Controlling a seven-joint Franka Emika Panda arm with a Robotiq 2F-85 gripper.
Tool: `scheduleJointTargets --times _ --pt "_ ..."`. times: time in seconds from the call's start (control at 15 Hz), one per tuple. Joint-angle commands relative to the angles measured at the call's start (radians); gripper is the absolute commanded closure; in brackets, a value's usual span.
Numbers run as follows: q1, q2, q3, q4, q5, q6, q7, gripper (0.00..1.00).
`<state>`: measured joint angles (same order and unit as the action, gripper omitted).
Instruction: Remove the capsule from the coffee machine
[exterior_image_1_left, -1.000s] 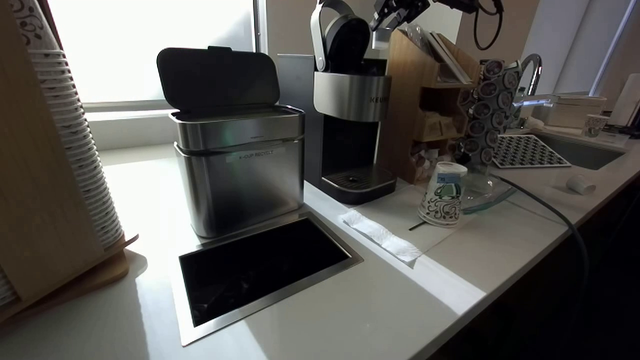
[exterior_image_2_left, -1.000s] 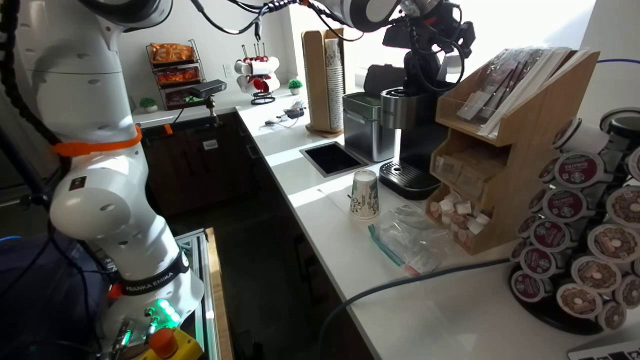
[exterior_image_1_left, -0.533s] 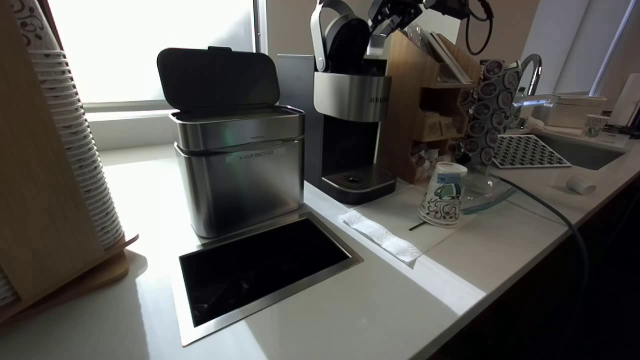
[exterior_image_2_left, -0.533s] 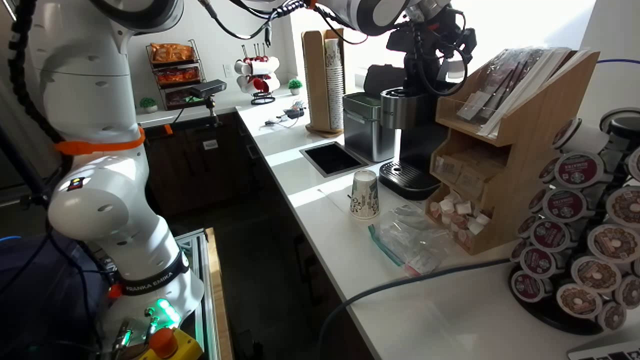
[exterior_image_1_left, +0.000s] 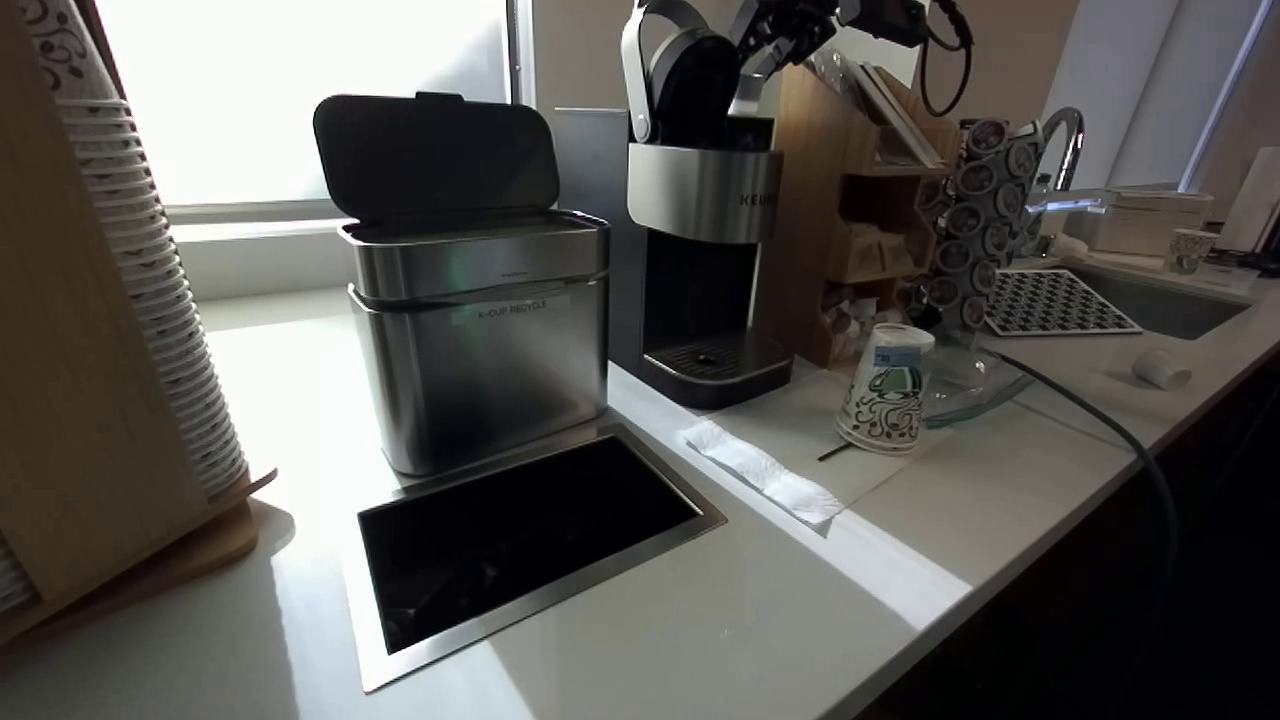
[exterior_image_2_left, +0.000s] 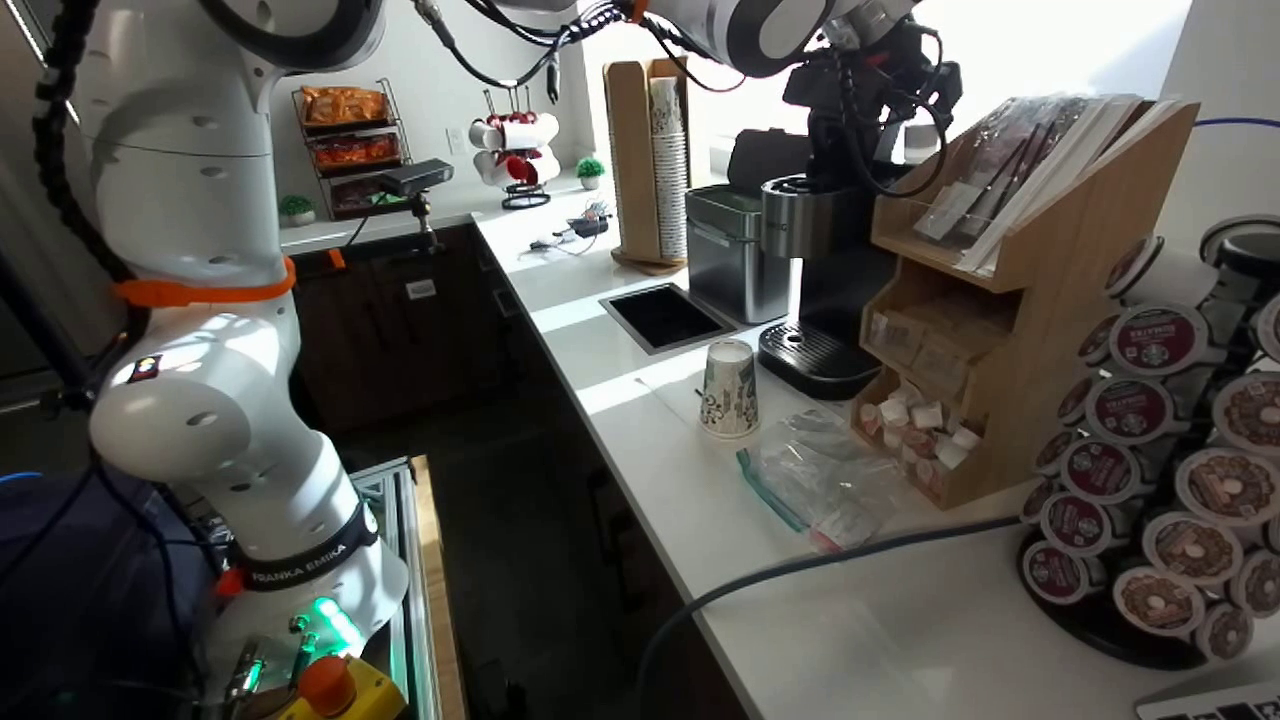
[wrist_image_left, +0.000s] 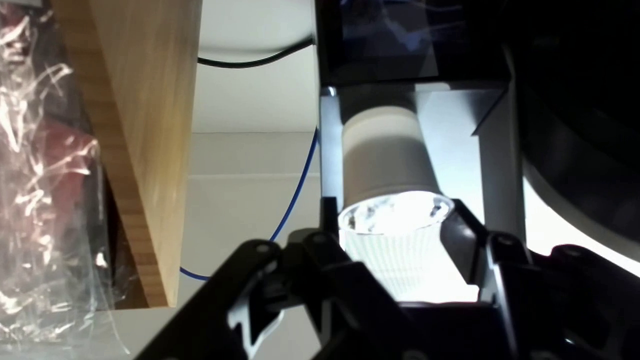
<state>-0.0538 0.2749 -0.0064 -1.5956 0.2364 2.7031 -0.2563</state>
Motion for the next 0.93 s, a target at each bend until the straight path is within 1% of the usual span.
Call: scheduleJointTargets --times 0.0,0.07,0.13,0.33,0.87 --pt "-0.018 0.025 0.018 0.046 -0.023 -0.045 0.027 0.65" --pt "-0.018 0.029 0.019 0.050 -0.024 -0.046 0.029 0.21" --pt "-0.018 0.031 0.020 0.054 -0.026 -0.047 0.031 0.20" --pt "-0.018 0.034 0.023 0.060 -0.026 -0.047 0.031 0.00" --pt "-0.012 0.004 0.013 0.039 -0.063 -0.040 0.073 0.00"
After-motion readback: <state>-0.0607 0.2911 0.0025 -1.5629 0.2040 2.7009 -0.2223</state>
